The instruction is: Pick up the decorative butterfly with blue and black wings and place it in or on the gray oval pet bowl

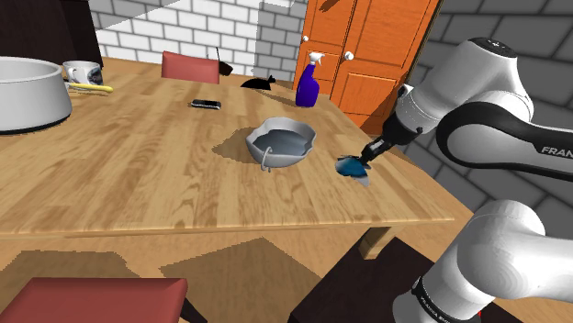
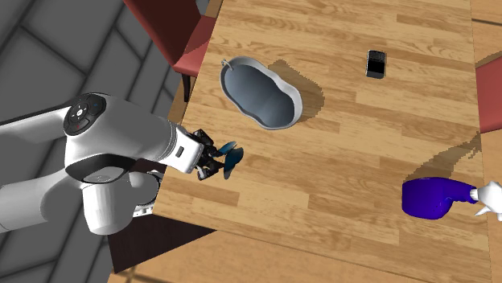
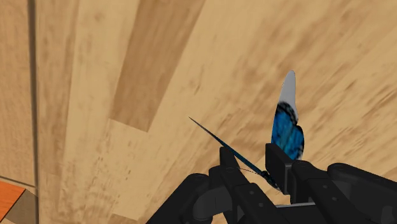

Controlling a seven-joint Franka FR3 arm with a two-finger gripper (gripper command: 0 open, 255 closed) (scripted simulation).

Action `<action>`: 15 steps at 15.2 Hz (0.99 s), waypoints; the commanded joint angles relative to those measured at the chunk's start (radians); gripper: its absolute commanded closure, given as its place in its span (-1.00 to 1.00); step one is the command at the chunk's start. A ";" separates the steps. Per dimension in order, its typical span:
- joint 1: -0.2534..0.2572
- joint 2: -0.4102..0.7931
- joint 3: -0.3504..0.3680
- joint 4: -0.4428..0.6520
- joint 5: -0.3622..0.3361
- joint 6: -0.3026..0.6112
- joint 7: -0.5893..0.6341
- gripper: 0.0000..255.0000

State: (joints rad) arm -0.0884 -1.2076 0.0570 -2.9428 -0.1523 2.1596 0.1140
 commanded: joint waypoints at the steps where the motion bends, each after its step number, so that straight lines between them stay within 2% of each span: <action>1: 0.000 0.000 0.000 0.000 0.000 0.000 0.000 1.00; 15: -0.001 0.037 -0.004 0.187 0.008 -0.149 -0.026 1.00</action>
State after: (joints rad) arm -0.0891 -1.1786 0.0517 -2.7709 -0.1452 2.0184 0.0888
